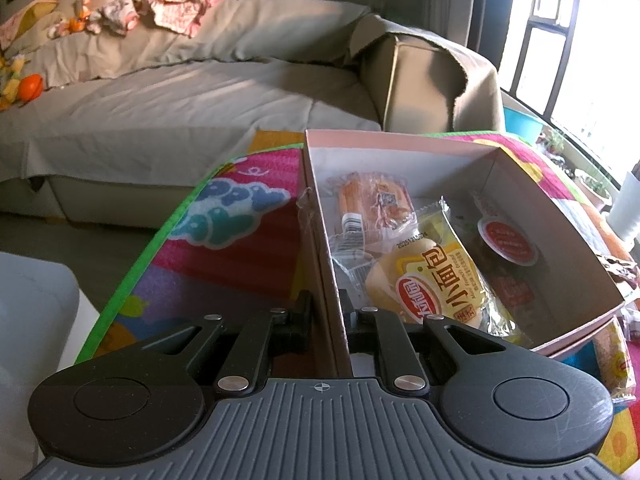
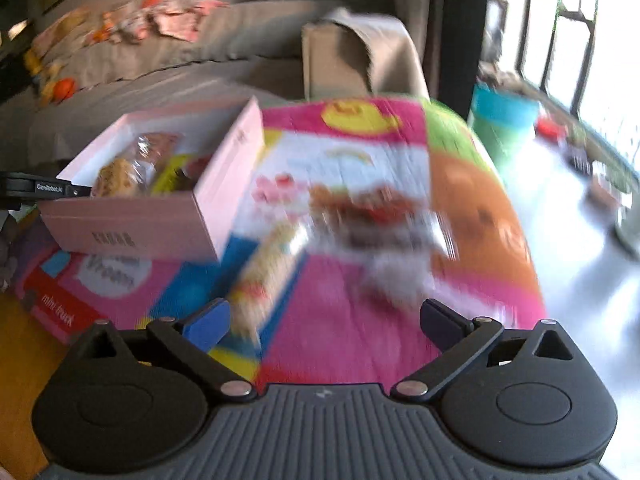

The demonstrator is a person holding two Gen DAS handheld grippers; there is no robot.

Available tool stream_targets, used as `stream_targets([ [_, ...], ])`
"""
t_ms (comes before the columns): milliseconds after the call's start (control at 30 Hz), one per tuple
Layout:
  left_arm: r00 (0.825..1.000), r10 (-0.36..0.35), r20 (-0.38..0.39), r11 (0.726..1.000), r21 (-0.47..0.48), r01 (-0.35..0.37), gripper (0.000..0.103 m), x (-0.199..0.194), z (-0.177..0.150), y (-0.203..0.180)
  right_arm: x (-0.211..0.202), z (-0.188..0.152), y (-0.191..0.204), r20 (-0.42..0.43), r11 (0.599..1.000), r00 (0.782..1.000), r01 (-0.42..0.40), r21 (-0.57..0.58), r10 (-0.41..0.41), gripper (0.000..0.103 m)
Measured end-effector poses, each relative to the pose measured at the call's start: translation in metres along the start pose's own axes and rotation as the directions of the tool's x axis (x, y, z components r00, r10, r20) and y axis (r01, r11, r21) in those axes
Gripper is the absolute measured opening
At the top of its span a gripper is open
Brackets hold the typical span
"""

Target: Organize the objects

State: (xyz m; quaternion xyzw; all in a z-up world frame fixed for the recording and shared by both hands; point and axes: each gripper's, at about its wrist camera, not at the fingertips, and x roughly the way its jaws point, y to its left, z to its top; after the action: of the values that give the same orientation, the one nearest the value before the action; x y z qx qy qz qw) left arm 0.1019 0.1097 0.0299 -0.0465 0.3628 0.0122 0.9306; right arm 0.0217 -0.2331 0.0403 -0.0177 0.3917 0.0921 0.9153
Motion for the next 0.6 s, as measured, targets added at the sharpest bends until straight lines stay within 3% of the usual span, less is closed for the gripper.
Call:
stream_targets([
  [200,1.0,-0.001,0.001,1.0,0.002,0.001,0.014,-0.002,0.0,0.001,0.011,-0.02,-0.005,-0.045,0.994,0.999,0.001,0.108,0.004,0.103],
  [367,1.0,0.001,0.0,1.0,0.002,-0.001,0.014,-0.002,0.0,0.0,0.016,-0.023,0.008,-0.043,0.995,0.997,0.068,0.076,-0.065,0.103],
  [600,1.0,0.001,0.0,1.0,0.002,-0.001,0.014,-0.003,0.0,0.0,0.017,-0.024,0.007,-0.033,0.995,0.997,0.066,0.081,-0.064,0.103],
])
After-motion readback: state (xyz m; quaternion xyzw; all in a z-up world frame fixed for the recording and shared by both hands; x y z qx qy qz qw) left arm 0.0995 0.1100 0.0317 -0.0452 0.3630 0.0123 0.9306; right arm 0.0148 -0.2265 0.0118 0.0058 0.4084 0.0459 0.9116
